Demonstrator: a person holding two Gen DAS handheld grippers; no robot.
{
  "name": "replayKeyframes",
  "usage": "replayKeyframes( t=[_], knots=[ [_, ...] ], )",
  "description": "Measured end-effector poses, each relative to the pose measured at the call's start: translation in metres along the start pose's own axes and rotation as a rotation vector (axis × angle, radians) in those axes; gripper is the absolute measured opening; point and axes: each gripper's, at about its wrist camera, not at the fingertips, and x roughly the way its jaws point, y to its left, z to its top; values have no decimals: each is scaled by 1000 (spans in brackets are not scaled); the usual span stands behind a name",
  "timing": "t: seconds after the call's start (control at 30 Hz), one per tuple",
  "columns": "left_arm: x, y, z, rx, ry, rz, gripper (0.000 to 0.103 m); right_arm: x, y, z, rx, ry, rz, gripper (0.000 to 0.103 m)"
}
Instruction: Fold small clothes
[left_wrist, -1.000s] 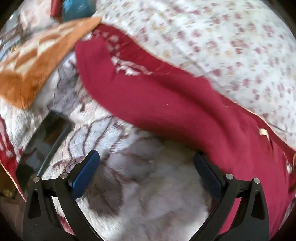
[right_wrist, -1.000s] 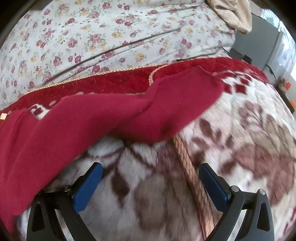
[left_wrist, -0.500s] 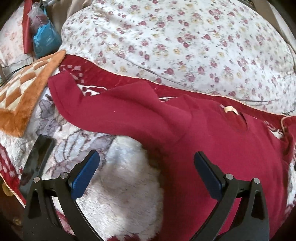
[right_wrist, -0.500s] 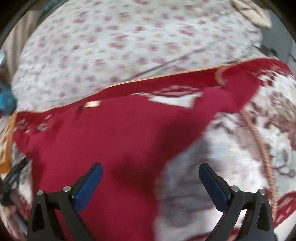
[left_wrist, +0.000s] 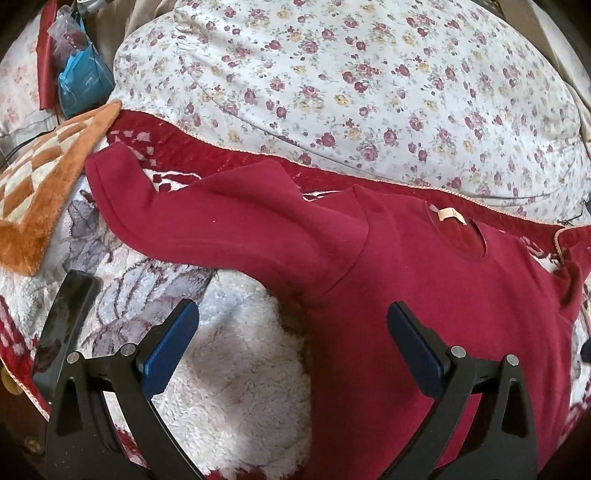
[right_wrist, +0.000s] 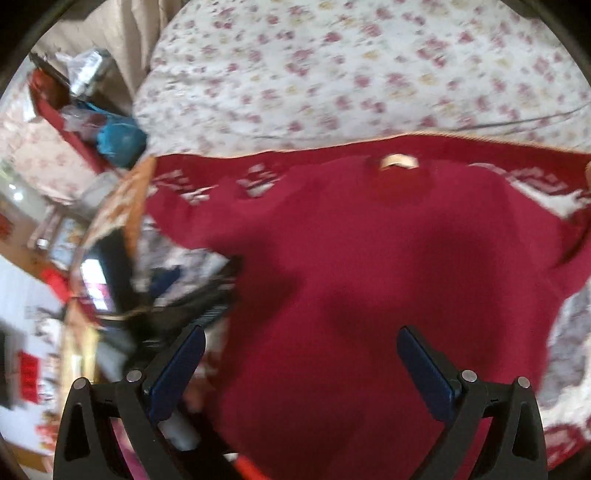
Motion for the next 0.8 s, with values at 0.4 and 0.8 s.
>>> replayKeyframes(
  t=[0.4, 0.8],
  knots=[
    [3, -1, 0, 4, -9, -3, 102, 14, 5, 24, -184, -231, -371, 103],
    [10, -10, -2, 38, -1, -20, 102, 48, -29, 21, -108, -229, -408, 103]
  ],
)
